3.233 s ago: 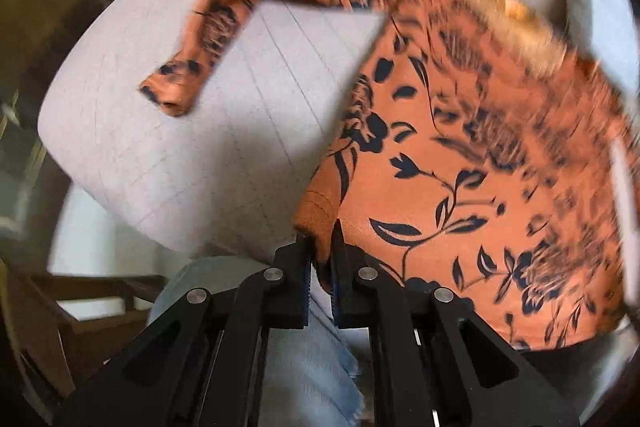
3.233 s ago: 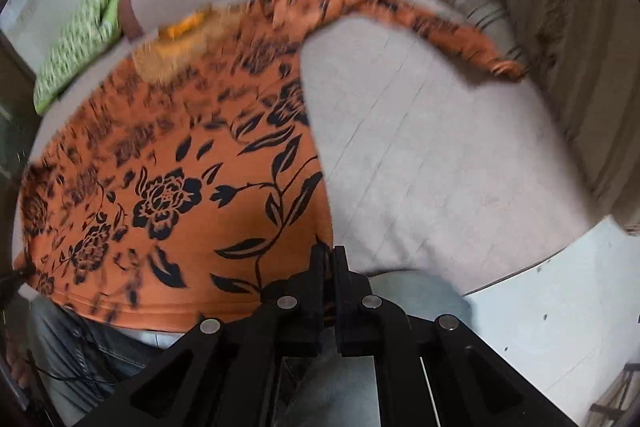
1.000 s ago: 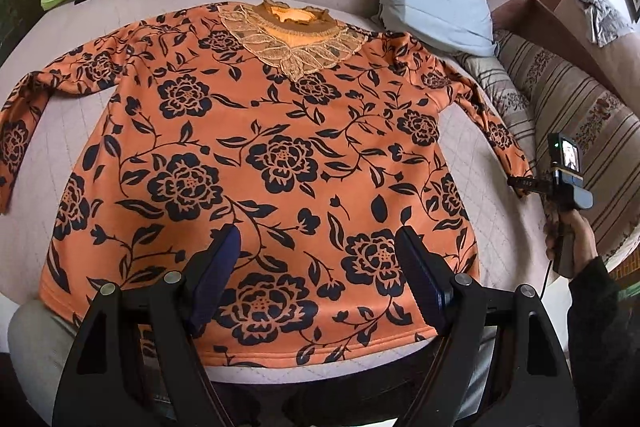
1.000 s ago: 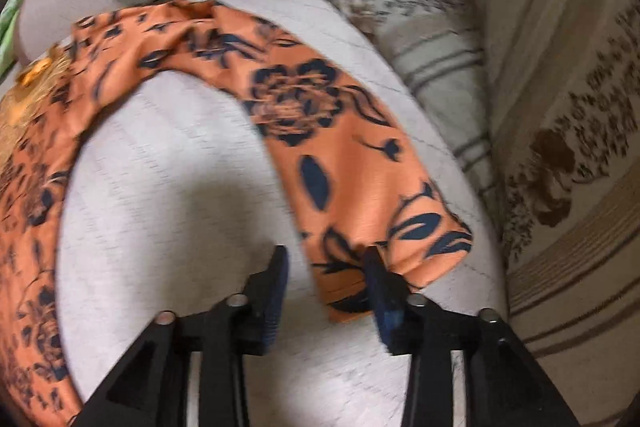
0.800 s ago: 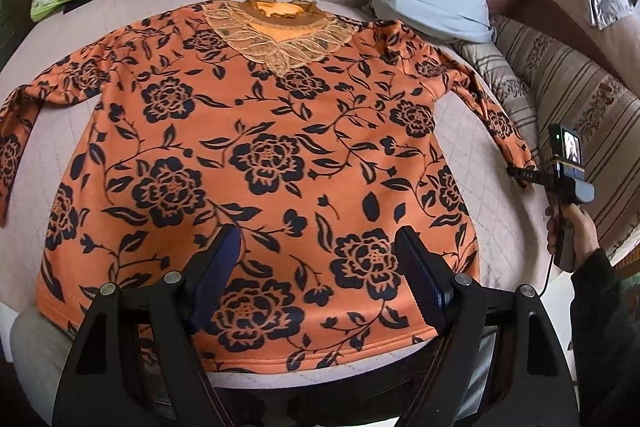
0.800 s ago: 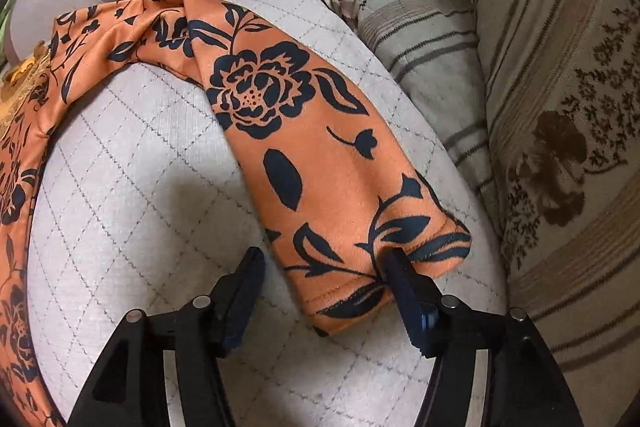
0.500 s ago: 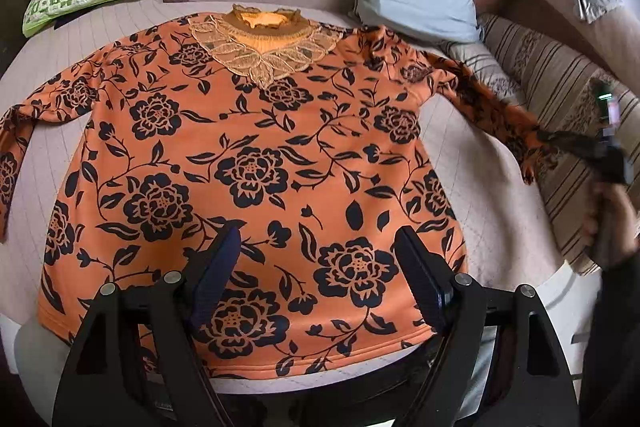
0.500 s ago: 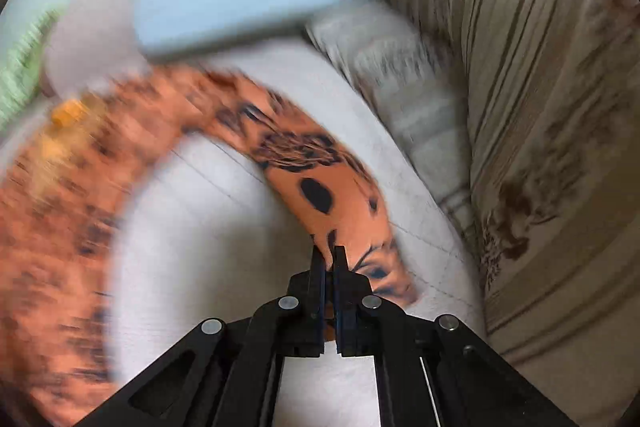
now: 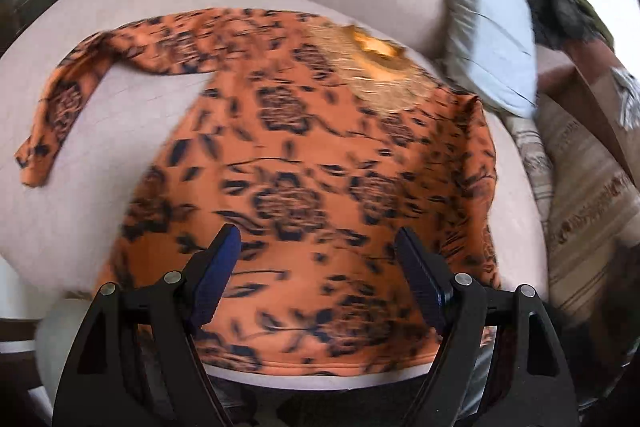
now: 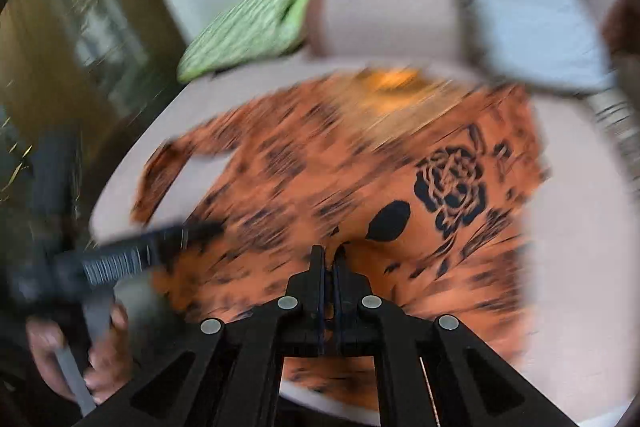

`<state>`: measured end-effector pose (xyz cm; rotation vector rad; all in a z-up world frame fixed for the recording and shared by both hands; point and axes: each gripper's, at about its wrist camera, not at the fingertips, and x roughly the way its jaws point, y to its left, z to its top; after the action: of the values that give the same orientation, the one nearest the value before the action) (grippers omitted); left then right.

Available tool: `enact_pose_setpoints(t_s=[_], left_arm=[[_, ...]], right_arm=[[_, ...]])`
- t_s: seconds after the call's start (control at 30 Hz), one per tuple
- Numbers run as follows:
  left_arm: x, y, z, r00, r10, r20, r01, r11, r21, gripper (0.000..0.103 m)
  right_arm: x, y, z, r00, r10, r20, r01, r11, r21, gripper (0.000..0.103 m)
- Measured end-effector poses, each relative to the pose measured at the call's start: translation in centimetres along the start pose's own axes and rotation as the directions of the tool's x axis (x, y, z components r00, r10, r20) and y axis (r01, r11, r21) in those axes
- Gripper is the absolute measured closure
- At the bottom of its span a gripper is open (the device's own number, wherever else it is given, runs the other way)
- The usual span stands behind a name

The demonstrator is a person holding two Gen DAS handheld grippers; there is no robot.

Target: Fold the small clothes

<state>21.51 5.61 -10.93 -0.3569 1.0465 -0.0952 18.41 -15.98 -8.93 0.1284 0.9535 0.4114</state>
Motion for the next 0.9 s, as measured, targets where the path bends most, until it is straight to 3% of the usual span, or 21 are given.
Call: enact_pose_setpoints(t_s=[0.1,0.23,0.3,0.33,0.37,0.5,0.6,0.7,0.77,0.83,0.9], left_arm=[[0.9,1.9,-0.2,0.999,0.025,-0.025,-0.026,1.000,-0.012,0.023],[3.0,2.1,-1.1,0.996,-0.012,-0.083,0.011,1.000,-0.017,0.023],[4.0,1.5,-1.4,0.994,-0.034,-0.101,0.032,0.999,-0.013,0.023],[4.5,0.9,-1.5,0.992,-0.049,-0.112,0.048,0.999,-0.010,0.023],[5.1,0.3,-1.7,0.989,-0.071,-0.127,0.071,0.997,-0.001,0.023],[6.9,-1.6,-2.0,0.982,-0.085,-0.171,0.096,0.994,0.056,0.023],[8.6,-2.2,-2.0,0.976,-0.075,-0.205,0.093,0.992,0.082,0.023],[10.4,-2.9,-2.1,0.963,-0.089,-0.253,0.117,0.988,0.101,0.023],[10.6,-3.9,-2.2,0.969,-0.078,-0.235,0.117,0.981,0.154,0.023],[10.9,-4.7,-2.2,0.964,-0.098,-0.247,0.143,0.976,0.167,0.023],[11.1,-5.3,-2.2,0.965,-0.096,-0.244,0.141,0.975,0.173,0.031]], right_arm=[[6.0,-0.5,-3.0,0.987,0.130,-0.095,-0.118,0.986,0.122,0.100],[7.3,-1.4,-4.9,0.968,0.224,-0.110,-0.199,0.960,0.197,0.098],[6.1,-2.6,-4.4,0.951,0.293,-0.094,-0.267,0.937,0.227,0.086],[5.9,-3.2,-4.1,0.942,0.324,-0.088,-0.295,0.923,0.245,0.061],[4.8,-4.0,-4.1,0.936,0.344,-0.074,-0.316,0.914,0.255,0.044],[2.7,-6.4,-4.5,0.957,0.287,-0.045,-0.263,0.922,0.285,0.039],[1.1,-10.0,-4.2,0.985,0.169,0.026,-0.168,0.928,0.332,0.039],[0.0,-14.0,-2.7,0.994,0.060,0.087,-0.089,0.918,0.386,0.039],[0.1,-16.8,-0.8,0.990,0.035,0.136,-0.089,0.904,0.417,0.039],[1.2,-19.1,0.9,0.994,0.000,0.109,-0.050,0.890,0.453,0.043],[3.0,-21.8,2.5,0.996,-0.064,0.054,0.028,0.861,0.507,0.056]])
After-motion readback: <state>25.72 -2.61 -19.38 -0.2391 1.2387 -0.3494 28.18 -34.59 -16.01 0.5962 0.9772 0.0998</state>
